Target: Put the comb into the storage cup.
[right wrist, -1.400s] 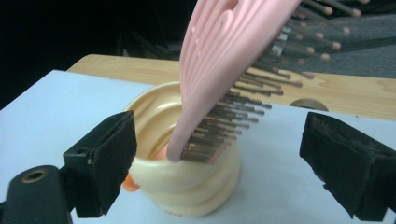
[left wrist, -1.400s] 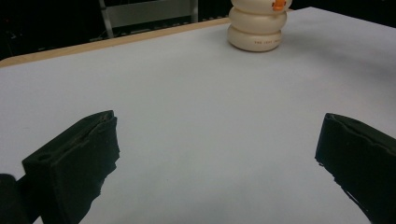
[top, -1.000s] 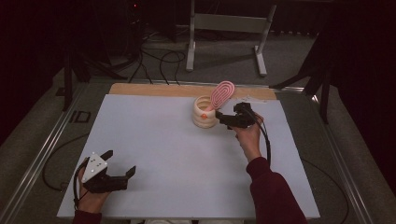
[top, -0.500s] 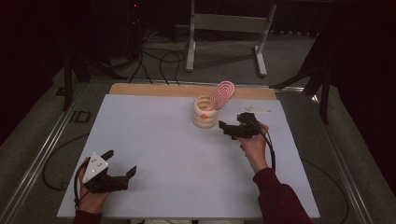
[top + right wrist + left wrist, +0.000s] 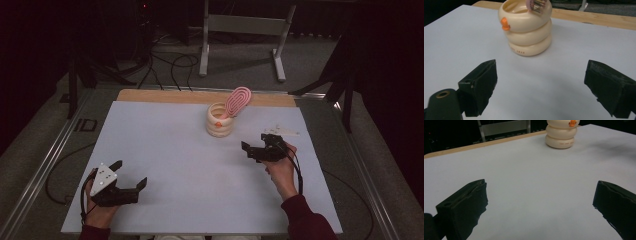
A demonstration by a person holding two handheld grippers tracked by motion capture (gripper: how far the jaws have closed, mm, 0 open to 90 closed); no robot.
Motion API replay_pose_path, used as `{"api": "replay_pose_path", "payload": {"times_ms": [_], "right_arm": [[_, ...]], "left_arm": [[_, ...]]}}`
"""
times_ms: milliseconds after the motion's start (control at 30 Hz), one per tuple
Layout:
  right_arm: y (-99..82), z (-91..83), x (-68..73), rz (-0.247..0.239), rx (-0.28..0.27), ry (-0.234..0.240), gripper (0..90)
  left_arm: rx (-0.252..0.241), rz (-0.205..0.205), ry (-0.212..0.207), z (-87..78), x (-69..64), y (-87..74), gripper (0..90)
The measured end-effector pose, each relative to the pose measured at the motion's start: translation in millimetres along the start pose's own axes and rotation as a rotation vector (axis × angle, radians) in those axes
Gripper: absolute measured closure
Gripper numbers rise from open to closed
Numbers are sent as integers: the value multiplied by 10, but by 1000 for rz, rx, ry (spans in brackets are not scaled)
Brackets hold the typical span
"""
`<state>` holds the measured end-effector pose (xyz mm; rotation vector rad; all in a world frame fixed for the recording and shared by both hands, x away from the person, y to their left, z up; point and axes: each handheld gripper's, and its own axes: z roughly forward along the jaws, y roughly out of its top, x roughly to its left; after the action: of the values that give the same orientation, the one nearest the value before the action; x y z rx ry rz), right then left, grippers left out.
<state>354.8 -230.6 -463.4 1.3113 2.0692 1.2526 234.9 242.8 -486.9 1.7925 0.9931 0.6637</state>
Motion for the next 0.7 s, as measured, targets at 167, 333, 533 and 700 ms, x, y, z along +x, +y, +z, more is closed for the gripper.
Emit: {"api": "replay_pose_path", "payload": {"times_ms": [167,333,533,700], "right_arm": [[-111,-122,26,15,-23,29,110],[-176,-218,78,-26,-44,23,107],[-394,-349,186,-149,-73,-22,107],[-509,-411,232,-200,-94,-20,104]], "left_arm": [[-7,1,8,-10,5,22,1],[-11,4,15,-20,14,35,1],[-12,17,33,-29,10,61,1],[-15,23,39,-39,18,73,0]]}}
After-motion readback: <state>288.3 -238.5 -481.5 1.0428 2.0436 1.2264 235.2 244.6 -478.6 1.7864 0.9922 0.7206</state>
